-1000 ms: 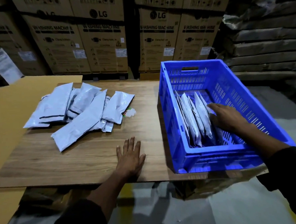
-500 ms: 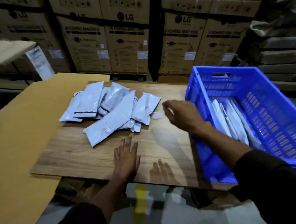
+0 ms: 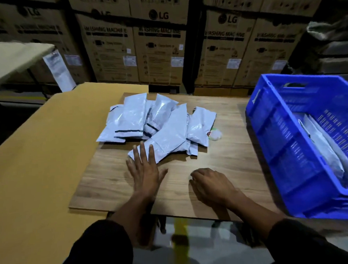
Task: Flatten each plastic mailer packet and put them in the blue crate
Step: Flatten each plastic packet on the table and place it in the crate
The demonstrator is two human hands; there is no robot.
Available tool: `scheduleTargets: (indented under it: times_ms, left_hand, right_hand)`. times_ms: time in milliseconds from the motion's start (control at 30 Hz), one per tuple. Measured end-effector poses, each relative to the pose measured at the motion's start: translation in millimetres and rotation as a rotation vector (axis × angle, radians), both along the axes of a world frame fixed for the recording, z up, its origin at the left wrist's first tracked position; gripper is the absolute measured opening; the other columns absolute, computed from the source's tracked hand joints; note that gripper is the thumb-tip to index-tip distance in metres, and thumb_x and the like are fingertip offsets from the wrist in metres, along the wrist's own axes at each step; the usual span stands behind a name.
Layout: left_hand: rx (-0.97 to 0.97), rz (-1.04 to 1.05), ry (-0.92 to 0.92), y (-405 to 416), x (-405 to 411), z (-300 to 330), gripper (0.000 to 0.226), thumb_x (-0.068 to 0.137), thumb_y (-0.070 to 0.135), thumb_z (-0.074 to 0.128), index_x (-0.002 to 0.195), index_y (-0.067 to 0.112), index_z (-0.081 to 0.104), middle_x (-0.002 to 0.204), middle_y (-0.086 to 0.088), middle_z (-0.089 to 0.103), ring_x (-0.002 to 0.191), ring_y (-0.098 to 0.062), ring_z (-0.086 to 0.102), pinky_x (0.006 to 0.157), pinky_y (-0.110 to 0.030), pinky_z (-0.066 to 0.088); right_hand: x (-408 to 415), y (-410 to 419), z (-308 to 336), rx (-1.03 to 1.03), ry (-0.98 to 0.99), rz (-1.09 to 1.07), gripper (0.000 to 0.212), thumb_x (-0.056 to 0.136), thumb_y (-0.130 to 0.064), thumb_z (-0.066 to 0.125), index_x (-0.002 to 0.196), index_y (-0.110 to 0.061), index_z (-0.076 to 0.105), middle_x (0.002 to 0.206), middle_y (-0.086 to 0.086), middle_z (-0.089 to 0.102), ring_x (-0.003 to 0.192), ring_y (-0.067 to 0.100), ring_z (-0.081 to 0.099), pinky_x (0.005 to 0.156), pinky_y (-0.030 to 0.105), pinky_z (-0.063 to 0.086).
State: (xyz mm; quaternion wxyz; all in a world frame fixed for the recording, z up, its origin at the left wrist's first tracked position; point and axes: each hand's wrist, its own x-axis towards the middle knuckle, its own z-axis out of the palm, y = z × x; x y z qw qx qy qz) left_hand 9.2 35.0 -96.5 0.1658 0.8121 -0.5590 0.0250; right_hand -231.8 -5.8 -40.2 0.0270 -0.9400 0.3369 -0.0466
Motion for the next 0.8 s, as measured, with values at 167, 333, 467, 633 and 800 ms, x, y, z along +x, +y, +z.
scheduleTargets:
  times_ms: [167, 333, 467, 633, 800]
  left_hand:
    - [0.105, -0.034, 0.144, -21.1, 20.1, -3.4, 0.093, 0.089, 0.060, 0.060, 0.160, 0.016, 0.019, 0.165, -0.017, 0.017, 0.151, -0.040, 0.011, 0.114, -0.066, 0.016]
    - [-0.001, -0.104, 0.064, -4.5, 14.5, -10.6, 0.070, 0.090, 0.034, 0.070, 0.152, 0.016, 0.042, 0.155, -0.016, 0.040, 0.143, -0.040, 0.034, 0.108, -0.066, 0.031]
    - [-0.018, -0.173, -0.010, 20.6, 8.6, -13.9, 0.063, 0.096, 0.039, 0.054, 0.154, 0.019, 0.035, 0.156, -0.013, 0.036, 0.143, -0.037, 0.033, 0.109, -0.062, 0.032]
    - [0.000, -0.360, -0.051, 45.7, -21.0, -19.1, 0.064, 0.097, 0.050, 0.040, 0.151, 0.016, 0.038, 0.154, -0.015, 0.040, 0.140, -0.039, 0.038, 0.109, -0.067, 0.031]
    - [0.059, -0.494, -0.037, 56.5, -74.4, -11.5, 0.074, 0.096, 0.063, 0.036, 0.153, 0.016, 0.036, 0.160, -0.011, 0.034, 0.147, -0.035, 0.028, 0.114, -0.069, 0.021]
  right_hand:
    - [0.7, 7.3, 7.9, 0.030, 0.019, -0.073, 0.025, 0.098, -0.042, 0.037, 0.099, -0.023, 0.053, 0.105, -0.003, 0.063, 0.097, 0.025, 0.059, 0.064, 0.036, 0.047]
    - [-1.4, 9.5, 11.3, 0.040, 0.018, -0.141, 0.039, 0.095, -0.048, 0.031, 0.113, -0.024, 0.055, 0.118, -0.003, 0.062, 0.107, 0.024, 0.058, 0.072, 0.036, 0.050]
    - [-7.0, 5.4, 5.9, -0.016, -0.047, -0.171, 0.041, 0.098, -0.037, 0.043, 0.131, -0.016, 0.058, 0.132, 0.006, 0.060, 0.118, 0.029, 0.058, 0.088, 0.040, 0.054]
    - [-12.7, 10.3, 7.3, -0.189, -0.163, -0.250, 0.045, 0.098, -0.034, 0.040, 0.125, -0.007, 0.063, 0.133, 0.013, 0.062, 0.125, 0.031, 0.056, 0.098, 0.048, 0.048]
    - [-27.8, 21.5, -5.9, -0.144, -0.177, -0.250, 0.051, 0.103, -0.039, 0.030, 0.129, -0.008, 0.060, 0.135, 0.011, 0.061, 0.127, 0.027, 0.054, 0.108, 0.045, 0.034]
